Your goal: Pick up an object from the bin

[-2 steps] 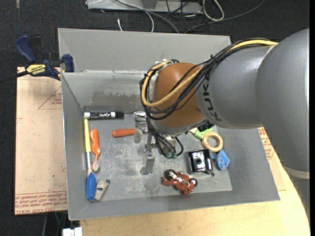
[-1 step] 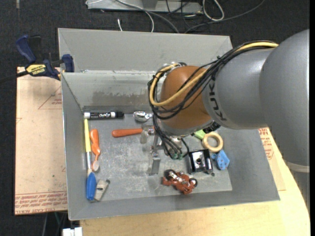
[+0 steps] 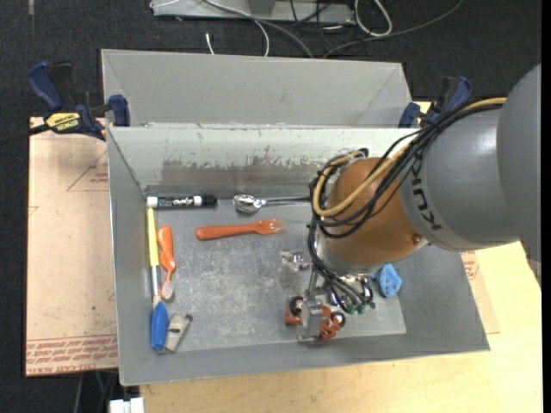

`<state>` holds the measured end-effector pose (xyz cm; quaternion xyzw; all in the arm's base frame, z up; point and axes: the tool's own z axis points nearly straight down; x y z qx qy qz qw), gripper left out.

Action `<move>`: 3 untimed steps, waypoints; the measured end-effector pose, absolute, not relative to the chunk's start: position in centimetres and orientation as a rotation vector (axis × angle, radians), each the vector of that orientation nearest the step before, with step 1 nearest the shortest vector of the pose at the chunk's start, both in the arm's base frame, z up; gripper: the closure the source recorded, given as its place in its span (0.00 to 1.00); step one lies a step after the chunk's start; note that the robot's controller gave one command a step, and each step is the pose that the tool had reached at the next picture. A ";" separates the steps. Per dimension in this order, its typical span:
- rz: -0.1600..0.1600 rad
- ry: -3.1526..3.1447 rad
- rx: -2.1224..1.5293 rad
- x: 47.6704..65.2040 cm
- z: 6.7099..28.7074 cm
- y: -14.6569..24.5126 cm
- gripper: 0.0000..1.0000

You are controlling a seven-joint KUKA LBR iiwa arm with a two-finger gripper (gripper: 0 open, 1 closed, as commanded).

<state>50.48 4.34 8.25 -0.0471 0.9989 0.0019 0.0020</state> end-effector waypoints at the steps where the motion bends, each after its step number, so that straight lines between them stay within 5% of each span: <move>1: 0.019 3.117 -0.033 56.2 7.1 3.1 1.00; 2: 0.018 3.117 -0.033 56.2 7.1 3.1 1.00; 3: 0.019 3.124 -0.016 55.3 13.0 2.9 1.00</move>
Offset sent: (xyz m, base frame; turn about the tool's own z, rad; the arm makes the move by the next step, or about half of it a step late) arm 0.0000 0.0000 0.0000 0.0000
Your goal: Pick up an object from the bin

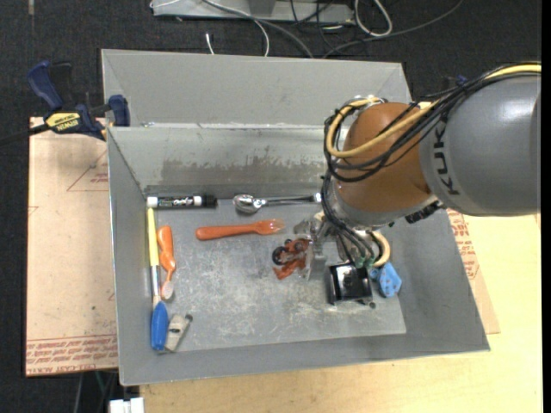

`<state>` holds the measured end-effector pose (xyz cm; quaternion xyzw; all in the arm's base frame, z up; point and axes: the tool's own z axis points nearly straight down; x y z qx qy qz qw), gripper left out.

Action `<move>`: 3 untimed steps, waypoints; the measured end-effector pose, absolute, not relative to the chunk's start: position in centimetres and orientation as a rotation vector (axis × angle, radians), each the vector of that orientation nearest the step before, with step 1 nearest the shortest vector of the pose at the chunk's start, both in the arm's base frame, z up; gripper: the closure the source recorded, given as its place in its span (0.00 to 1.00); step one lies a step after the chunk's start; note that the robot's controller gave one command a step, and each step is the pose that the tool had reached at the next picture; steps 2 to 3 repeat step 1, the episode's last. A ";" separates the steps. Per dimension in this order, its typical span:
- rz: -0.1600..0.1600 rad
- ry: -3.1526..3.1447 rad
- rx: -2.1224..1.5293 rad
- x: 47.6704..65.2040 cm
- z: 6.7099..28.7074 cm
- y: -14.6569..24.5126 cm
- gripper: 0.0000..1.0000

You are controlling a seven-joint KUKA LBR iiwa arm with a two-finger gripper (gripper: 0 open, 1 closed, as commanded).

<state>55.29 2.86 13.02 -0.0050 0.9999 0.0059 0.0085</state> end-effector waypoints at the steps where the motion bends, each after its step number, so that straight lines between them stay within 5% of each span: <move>1: 0.019 3.126 -0.031 57.6 21.5 5.4 1.00; 3: 0.019 3.126 -0.031 57.6 21.5 5.4 1.00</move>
Offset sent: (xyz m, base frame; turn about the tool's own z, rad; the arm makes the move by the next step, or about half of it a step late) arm 0.0376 0.0071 0.1527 -0.0110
